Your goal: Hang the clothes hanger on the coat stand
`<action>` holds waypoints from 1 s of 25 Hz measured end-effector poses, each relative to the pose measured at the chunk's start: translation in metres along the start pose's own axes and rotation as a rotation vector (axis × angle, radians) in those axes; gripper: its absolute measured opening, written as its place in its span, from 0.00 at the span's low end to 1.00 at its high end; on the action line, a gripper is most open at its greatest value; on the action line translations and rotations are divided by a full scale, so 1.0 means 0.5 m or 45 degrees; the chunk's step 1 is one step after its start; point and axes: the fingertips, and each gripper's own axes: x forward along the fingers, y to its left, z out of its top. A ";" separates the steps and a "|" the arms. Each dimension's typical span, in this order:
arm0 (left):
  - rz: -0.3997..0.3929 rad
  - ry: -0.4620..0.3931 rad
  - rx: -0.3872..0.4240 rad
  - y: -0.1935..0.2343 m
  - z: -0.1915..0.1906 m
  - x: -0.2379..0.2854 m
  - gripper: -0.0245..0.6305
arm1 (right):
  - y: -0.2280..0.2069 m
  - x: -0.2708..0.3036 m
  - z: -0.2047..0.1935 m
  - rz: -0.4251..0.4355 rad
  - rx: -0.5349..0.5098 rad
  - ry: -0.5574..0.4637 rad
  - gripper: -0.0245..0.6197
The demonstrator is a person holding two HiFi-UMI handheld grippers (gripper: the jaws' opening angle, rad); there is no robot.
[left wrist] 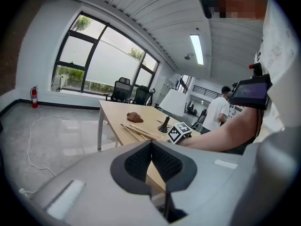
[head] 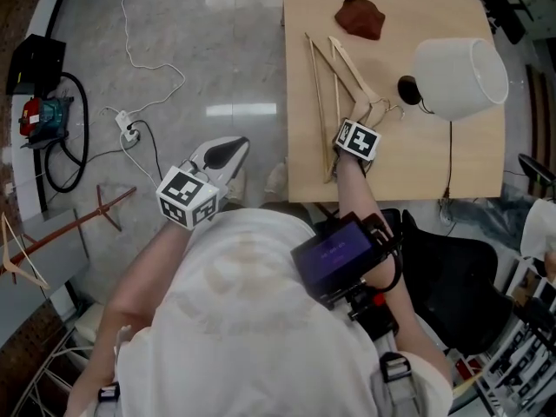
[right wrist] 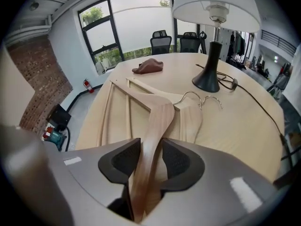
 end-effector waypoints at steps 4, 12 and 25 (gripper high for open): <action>0.019 -0.012 -0.015 0.018 0.006 -0.008 0.04 | 0.008 0.007 0.013 -0.042 -0.023 0.018 0.27; -0.005 -0.012 0.004 0.013 0.017 -0.001 0.04 | -0.021 -0.012 0.008 -0.054 -0.021 -0.029 0.21; -0.061 0.005 0.060 -0.033 0.018 0.019 0.04 | -0.043 -0.077 0.004 0.042 -0.084 -0.213 0.21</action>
